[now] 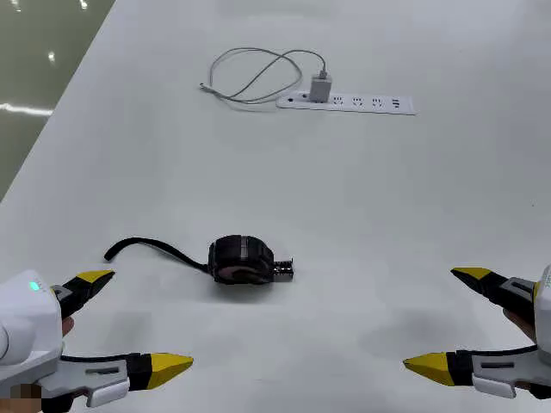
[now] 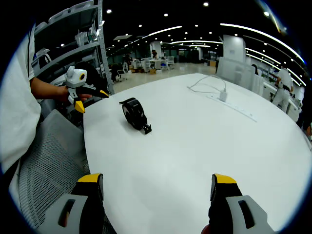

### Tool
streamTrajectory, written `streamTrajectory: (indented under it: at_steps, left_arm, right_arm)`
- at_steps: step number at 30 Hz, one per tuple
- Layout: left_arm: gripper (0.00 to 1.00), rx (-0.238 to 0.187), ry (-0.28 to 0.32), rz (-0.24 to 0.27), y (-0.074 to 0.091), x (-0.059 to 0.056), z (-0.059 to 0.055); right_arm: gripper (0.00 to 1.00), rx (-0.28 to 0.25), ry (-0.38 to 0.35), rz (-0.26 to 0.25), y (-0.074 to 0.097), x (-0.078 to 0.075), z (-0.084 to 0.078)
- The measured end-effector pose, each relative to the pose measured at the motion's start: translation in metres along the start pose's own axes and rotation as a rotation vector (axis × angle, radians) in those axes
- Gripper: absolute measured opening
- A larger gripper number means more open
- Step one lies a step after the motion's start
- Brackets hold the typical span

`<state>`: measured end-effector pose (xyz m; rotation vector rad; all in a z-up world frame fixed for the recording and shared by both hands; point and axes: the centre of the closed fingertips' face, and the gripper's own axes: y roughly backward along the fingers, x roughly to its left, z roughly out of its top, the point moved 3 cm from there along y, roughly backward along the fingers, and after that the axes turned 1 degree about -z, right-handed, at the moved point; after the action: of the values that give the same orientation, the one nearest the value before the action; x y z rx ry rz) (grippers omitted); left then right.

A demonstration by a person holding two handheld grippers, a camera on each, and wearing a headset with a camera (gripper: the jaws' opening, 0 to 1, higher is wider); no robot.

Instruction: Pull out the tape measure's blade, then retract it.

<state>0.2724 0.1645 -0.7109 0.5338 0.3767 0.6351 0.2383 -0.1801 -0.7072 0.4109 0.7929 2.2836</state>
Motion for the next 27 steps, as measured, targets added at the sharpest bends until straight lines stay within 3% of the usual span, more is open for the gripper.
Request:
streamTrajectory:
  at_steps: [11, 20, 27]
  left_arm:
    - [0.99, 0.018, -0.002, -0.006, 0.001, -0.001, -0.002]
    - [0.99, 0.045, -0.029, -0.029, -0.001, -0.009, 0.007]
    - [0.99, 0.034, -0.039, -0.022, 0.002, -0.009, 0.005]
  right_arm:
    - [0.9, -0.001, -0.013, 0.0, 0.001, -0.003, -0.004]
    - [0.89, -0.019, -0.025, -0.012, 0.007, -0.009, -0.004]
    - [0.89, -0.029, -0.037, -0.012, 0.009, -0.006, -0.005]
